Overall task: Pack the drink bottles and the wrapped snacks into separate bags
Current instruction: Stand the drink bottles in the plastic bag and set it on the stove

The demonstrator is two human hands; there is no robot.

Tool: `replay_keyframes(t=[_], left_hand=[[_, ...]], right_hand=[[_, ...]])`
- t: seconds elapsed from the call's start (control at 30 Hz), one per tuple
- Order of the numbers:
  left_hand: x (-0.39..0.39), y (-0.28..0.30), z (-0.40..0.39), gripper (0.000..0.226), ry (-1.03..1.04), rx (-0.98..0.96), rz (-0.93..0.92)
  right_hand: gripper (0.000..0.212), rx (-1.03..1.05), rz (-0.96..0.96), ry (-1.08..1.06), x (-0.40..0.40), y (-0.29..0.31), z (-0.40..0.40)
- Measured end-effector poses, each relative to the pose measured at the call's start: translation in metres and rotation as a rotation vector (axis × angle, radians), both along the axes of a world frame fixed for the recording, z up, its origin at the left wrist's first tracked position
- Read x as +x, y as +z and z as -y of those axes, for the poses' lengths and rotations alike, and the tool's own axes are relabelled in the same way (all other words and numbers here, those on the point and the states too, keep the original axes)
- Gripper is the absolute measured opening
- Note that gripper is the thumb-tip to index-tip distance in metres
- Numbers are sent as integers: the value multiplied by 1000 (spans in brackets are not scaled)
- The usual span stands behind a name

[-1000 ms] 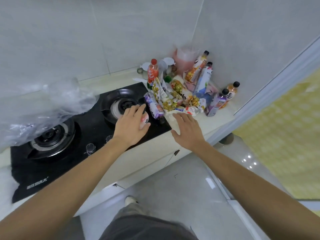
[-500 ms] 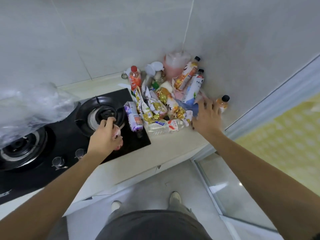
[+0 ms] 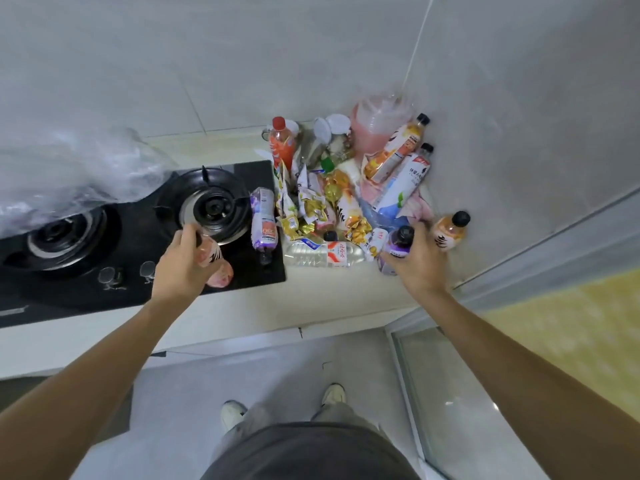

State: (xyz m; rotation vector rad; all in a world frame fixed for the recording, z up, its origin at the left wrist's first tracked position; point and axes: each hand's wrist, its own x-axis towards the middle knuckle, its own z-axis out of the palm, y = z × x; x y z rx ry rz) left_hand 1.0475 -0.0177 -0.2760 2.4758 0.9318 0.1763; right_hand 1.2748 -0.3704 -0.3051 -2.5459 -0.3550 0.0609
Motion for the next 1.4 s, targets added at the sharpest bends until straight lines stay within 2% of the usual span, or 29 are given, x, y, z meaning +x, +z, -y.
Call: replay_keyframes(t=[0.1, 0.2, 0.37, 0.5, 0.67, 1.03, 1.27, 1.4], left_hand=[[-19, 10, 9, 59, 66, -34, 53], [-39, 22, 11, 63, 106, -57, 99], [-81, 43, -2, 63, 150, -80, 153], [-143, 59, -34, 63, 217, -60, 208], [-246, 69, -90, 61, 275, -37, 237], [-469, 72, -225, 61, 449, 3, 214], [-537, 72, -320, 61, 570, 21, 248], [-546, 73, -392, 64, 603, 39, 259]], right_hand=[[65, -37, 106, 122, -13, 14, -22], [66, -15, 168, 267, -31, 31, -57], [77, 32, 170, 460, -77, 62, -135], [68, 111, 130, 620, -141, 78, -212], [59, 199, 67, 778, -240, 93, -307], [58, 204, -42, 1030, -464, 95, -510], [60, 259, -85, 1116, -531, 84, -621], [59, 300, -107, 1082, -546, 71, -692]])
